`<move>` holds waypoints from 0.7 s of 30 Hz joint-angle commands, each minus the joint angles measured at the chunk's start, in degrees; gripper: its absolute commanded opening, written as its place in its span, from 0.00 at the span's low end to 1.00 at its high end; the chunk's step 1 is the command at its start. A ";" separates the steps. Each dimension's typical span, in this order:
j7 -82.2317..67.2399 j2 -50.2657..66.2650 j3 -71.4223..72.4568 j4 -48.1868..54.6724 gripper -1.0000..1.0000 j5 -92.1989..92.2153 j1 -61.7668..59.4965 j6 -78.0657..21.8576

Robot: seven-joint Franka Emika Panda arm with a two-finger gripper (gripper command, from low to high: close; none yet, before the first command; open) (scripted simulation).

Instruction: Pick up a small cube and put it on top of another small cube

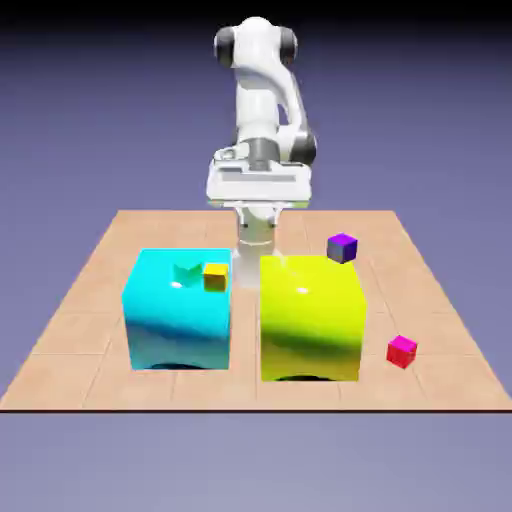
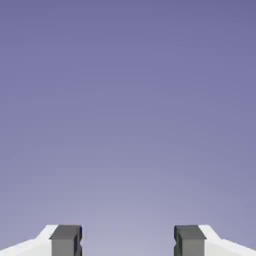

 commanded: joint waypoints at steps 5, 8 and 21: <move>-5.29 10.12 5.93 5.66 0.50 -12.46 4.62 -7.30; -8.47 16.19 9.48 9.06 0.50 -19.94 7.39 -11.68; -25.21 43.03 21.71 24.81 0.50 -46.39 17.56 -33.30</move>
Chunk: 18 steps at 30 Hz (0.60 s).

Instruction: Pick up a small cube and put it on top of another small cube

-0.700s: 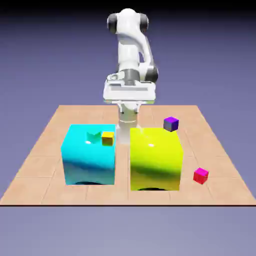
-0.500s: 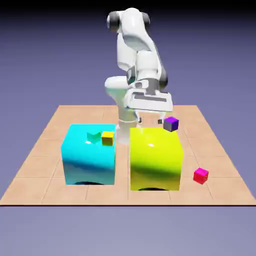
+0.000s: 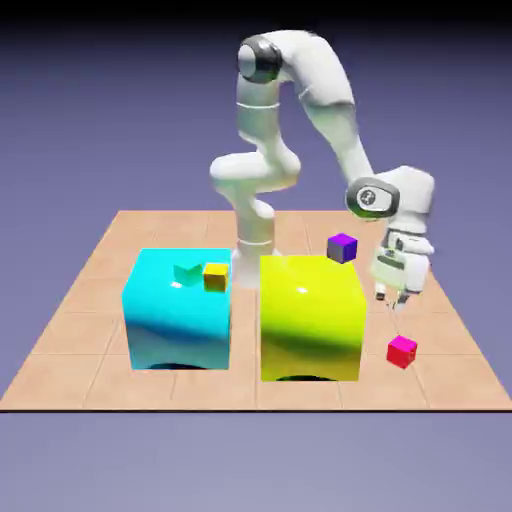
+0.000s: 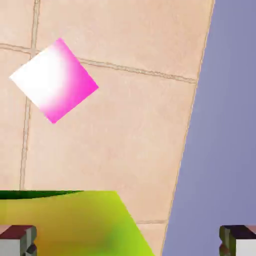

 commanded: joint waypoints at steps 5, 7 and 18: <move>-6.78 10.38 4.34 6.18 0.50 -9.50 3.71 -8.62; -9.76 14.40 5.56 8.66 0.50 -12.29 4.86 -12.25; -8.03 19.37 2.49 10.59 0.00 -15.80 5.03 -11.35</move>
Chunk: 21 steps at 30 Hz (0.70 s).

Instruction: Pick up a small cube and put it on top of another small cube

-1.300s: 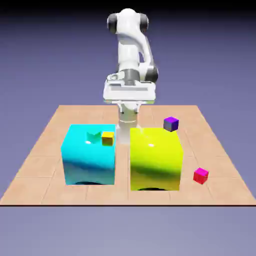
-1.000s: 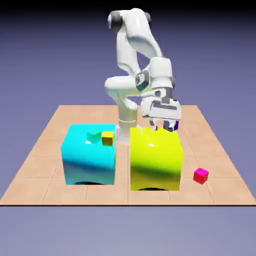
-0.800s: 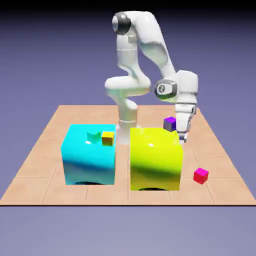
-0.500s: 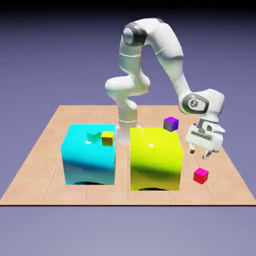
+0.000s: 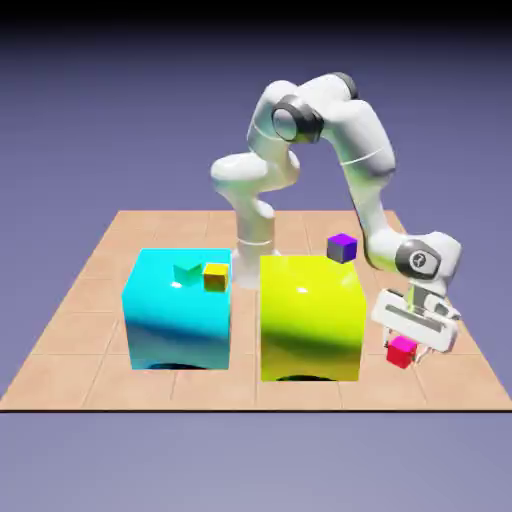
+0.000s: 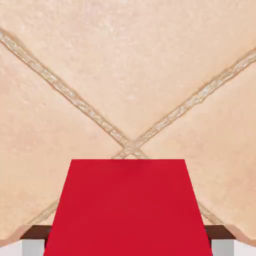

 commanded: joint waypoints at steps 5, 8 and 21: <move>-2.08 -10.38 1.78 -2.40 0.00 10.72 -0.09 -6.72; -1.59 -16.61 0.95 -3.39 0.00 17.51 0.24 -11.88; 0.53 -43.60 -2.64 -7.68 0.00 46.91 1.68 -34.23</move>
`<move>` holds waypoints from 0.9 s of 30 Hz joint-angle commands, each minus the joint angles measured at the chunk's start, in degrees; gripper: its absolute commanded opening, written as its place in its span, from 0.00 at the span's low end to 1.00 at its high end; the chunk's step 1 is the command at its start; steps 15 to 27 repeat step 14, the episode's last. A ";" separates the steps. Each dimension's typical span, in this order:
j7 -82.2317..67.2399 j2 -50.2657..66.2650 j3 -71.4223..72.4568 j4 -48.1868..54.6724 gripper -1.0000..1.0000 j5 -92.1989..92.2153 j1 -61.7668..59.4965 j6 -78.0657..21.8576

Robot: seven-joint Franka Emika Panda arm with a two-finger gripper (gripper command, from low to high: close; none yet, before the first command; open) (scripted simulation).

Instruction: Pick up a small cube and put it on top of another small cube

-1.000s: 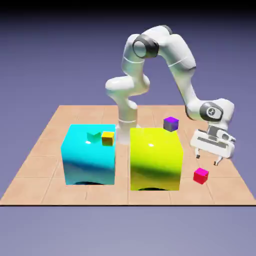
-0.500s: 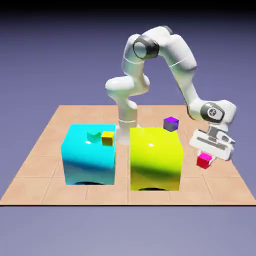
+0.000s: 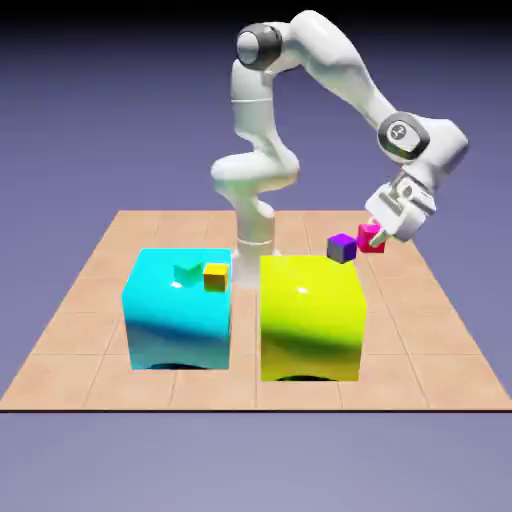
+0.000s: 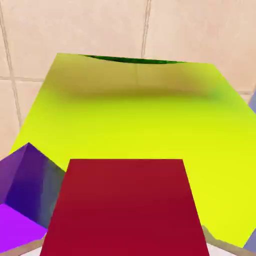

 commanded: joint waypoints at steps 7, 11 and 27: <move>0.94 -6.42 -1.22 -5.17 0.00 6.46 0.13 -1.10; 1.52 -6.42 -1.71 -10.78 1.00 5.88 -0.17 4.55; 1.09 -6.42 -1.35 -6.63 1.00 6.31 0.05 0.37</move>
